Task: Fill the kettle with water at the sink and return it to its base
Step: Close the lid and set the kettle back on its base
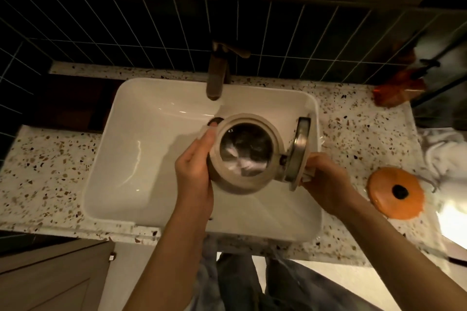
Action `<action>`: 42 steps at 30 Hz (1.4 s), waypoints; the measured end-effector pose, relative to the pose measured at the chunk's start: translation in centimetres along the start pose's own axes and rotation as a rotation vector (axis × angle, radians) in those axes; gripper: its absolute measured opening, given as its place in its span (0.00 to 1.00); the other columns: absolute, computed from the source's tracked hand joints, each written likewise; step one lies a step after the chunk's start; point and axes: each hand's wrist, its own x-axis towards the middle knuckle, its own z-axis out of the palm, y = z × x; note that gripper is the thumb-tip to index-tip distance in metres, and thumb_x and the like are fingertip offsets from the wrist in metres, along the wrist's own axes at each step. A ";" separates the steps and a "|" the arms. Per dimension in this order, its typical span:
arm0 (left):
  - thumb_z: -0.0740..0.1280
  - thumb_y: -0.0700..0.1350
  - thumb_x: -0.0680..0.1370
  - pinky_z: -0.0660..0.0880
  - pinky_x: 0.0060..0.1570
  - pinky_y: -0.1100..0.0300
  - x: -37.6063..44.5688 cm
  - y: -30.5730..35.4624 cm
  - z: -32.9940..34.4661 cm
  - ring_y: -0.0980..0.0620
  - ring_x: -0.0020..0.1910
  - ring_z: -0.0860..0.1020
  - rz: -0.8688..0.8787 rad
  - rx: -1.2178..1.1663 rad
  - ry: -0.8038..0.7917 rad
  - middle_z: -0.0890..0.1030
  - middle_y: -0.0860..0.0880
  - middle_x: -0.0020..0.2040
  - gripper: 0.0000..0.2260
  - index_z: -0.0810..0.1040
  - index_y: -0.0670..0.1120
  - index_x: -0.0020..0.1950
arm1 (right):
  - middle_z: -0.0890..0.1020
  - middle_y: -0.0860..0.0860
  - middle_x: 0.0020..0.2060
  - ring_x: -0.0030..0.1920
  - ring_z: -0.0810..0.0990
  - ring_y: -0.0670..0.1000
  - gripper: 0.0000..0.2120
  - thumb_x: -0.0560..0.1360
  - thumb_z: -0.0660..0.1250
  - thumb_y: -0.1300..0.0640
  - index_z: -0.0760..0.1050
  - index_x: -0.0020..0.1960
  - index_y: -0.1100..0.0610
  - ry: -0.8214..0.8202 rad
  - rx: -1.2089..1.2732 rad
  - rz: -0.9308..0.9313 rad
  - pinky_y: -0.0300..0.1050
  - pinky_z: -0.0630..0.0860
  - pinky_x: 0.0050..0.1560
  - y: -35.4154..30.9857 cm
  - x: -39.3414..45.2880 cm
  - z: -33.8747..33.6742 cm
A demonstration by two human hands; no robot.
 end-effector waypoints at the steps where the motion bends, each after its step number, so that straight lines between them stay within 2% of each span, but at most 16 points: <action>1: 0.73 0.54 0.67 0.77 0.60 0.51 -0.8 -0.2 0.7 0.45 0.57 0.82 0.003 -0.008 0.023 0.84 0.41 0.57 0.27 0.81 0.40 0.62 | 0.72 0.63 0.27 0.30 0.70 0.52 0.18 0.60 0.71 0.49 0.76 0.27 0.65 -0.001 -0.002 -0.021 0.43 0.67 0.34 -0.3 -0.9 -0.6; 3: 0.72 0.50 0.73 0.78 0.59 0.51 -2.4 -1.1 1.8 0.46 0.55 0.83 0.009 -0.015 0.046 0.84 0.41 0.56 0.20 0.82 0.40 0.60 | 0.65 0.71 0.29 0.31 0.65 0.58 0.35 0.61 0.75 0.43 0.66 0.31 0.77 0.010 -0.019 -0.044 0.47 0.65 0.35 -0.8 -2.8 -1.7; 4: 0.70 0.49 0.76 0.77 0.60 0.51 -3.2 -1.6 2.3 0.46 0.55 0.82 0.015 -0.010 0.036 0.84 0.41 0.57 0.18 0.82 0.40 0.61 | 0.64 0.72 0.30 0.31 0.63 0.61 0.37 0.62 0.74 0.42 0.65 0.32 0.77 0.006 -0.031 -0.045 0.49 0.65 0.36 -1.1 -3.8 -2.1; 7: 0.67 0.51 0.78 0.75 0.62 0.52 -5.9 -3.6 3.7 0.46 0.59 0.81 0.013 -0.006 0.002 0.83 0.40 0.59 0.19 0.80 0.39 0.62 | 0.67 0.71 0.32 0.33 0.64 0.67 0.31 0.65 0.73 0.46 0.68 0.34 0.75 0.009 -0.091 -0.037 0.54 0.66 0.41 -1.8 -6.6 -3.6; 9: 0.67 0.52 0.78 0.75 0.62 0.54 -7.8 -4.8 4.5 0.47 0.60 0.81 -0.002 -0.013 0.001 0.84 0.42 0.59 0.18 0.81 0.42 0.62 | 0.69 0.67 0.33 0.35 0.66 0.61 0.26 0.65 0.71 0.49 0.69 0.35 0.74 0.029 -0.107 -0.047 0.50 0.68 0.39 -2.3 -8.6 -4.7; 12: 0.67 0.51 0.78 0.76 0.60 0.53 -10.4 -6.8 5.7 0.47 0.57 0.82 -0.025 -0.041 0.021 0.85 0.43 0.56 0.15 0.83 0.43 0.58 | 0.66 0.66 0.30 0.33 0.65 0.58 0.29 0.64 0.73 0.48 0.67 0.33 0.74 0.041 -0.130 -0.044 0.46 0.65 0.37 -2.3 -11.1 -6.4; 15: 0.68 0.52 0.77 0.76 0.59 0.50 -12.4 -8.2 6.5 0.47 0.51 0.81 -0.053 -0.047 0.011 0.83 0.43 0.50 0.13 0.85 0.45 0.52 | 0.69 0.56 0.27 0.30 0.68 0.49 0.18 0.70 0.65 0.55 0.71 0.30 0.69 0.039 -0.150 -0.016 0.42 0.66 0.35 -2.1 -13.0 -7.8; 17: 0.67 0.52 0.78 0.77 0.55 0.52 -13.3 -8.8 6.9 0.48 0.49 0.81 -0.051 -0.033 -0.003 0.82 0.43 0.48 0.14 0.84 0.43 0.54 | 0.70 0.52 0.26 0.29 0.68 0.48 0.14 0.69 0.66 0.54 0.74 0.27 0.60 0.036 -0.144 -0.007 0.41 0.66 0.35 -1.8 -13.9 -8.5; 20: 0.66 0.52 0.78 0.78 0.53 0.53 -13.8 -9.3 7.3 0.48 0.48 0.81 -0.044 -0.001 -0.007 0.82 0.43 0.48 0.18 0.81 0.39 0.57 | 0.70 0.54 0.28 0.30 0.68 0.48 0.15 0.68 0.67 0.51 0.73 0.30 0.63 0.065 -0.172 0.004 0.40 0.67 0.35 -1.4 -14.5 -9.3; 24: 0.65 0.54 0.78 0.78 0.54 0.52 -13.7 -9.6 7.4 0.44 0.51 0.82 -0.050 0.058 -0.017 0.82 0.38 0.50 0.20 0.81 0.38 0.58 | 0.75 0.48 0.25 0.29 0.73 0.43 0.14 0.73 0.64 0.57 0.77 0.31 0.61 0.097 -0.161 0.007 0.35 0.71 0.33 -0.6 -14.6 -9.8; 27: 0.66 0.59 0.74 0.78 0.58 0.50 -13.3 -9.3 7.2 0.43 0.55 0.83 -0.056 0.141 -0.055 0.84 0.39 0.55 0.23 0.83 0.42 0.57 | 0.76 0.56 0.27 0.30 0.75 0.50 0.16 0.74 0.64 0.56 0.78 0.32 0.65 0.147 -0.128 0.005 0.41 0.73 0.36 0.1 -14.5 -9.9; 30: 0.68 0.59 0.71 0.77 0.61 0.48 -12.9 -8.9 6.7 0.41 0.55 0.82 -0.047 0.202 -0.106 0.84 0.38 0.54 0.25 0.83 0.41 0.57 | 0.70 0.72 0.33 0.34 0.68 0.63 0.28 0.71 0.63 0.46 0.71 0.36 0.74 0.203 -0.213 -0.033 0.54 0.67 0.41 0.6 -14.7 -9.9; 32: 0.67 0.58 0.72 0.75 0.62 0.48 -12.8 -8.8 6.4 0.41 0.55 0.82 -0.041 0.235 -0.122 0.83 0.37 0.54 0.23 0.83 0.41 0.56 | 0.71 0.73 0.35 0.35 0.71 0.68 0.30 0.72 0.62 0.45 0.71 0.38 0.76 0.256 -0.263 -0.083 0.52 0.70 0.41 0.9 -14.8 -9.4; 36: 0.67 0.58 0.73 0.75 0.59 0.54 -12.7 -8.7 6.5 0.48 0.50 0.82 -0.033 0.263 -0.139 0.84 0.38 0.53 0.22 0.84 0.41 0.55 | 0.73 0.72 0.35 0.30 0.78 0.49 0.20 0.79 0.60 0.61 0.73 0.34 0.75 0.448 -0.244 -0.194 0.37 0.79 0.34 1.5 -14.9 -7.5; 40: 0.67 0.56 0.75 0.75 0.62 0.48 -12.9 -8.7 6.5 0.42 0.53 0.81 -0.028 0.276 -0.146 0.83 0.38 0.54 0.20 0.83 0.41 0.56 | 0.68 0.63 0.24 0.24 0.74 0.48 0.22 0.79 0.60 0.64 0.69 0.29 0.73 0.541 -0.207 -0.223 0.38 0.78 0.29 2.2 -14.7 -7.3; 42: 0.66 0.53 0.78 0.77 0.58 0.52 -12.8 -8.7 6.4 0.48 0.52 0.83 -0.012 0.321 -0.166 0.84 0.41 0.53 0.17 0.82 0.42 0.58 | 0.67 0.58 0.22 0.22 0.71 0.47 0.23 0.79 0.59 0.65 0.68 0.27 0.73 0.558 -0.202 -0.235 0.36 0.77 0.27 2.3 -14.7 -7.4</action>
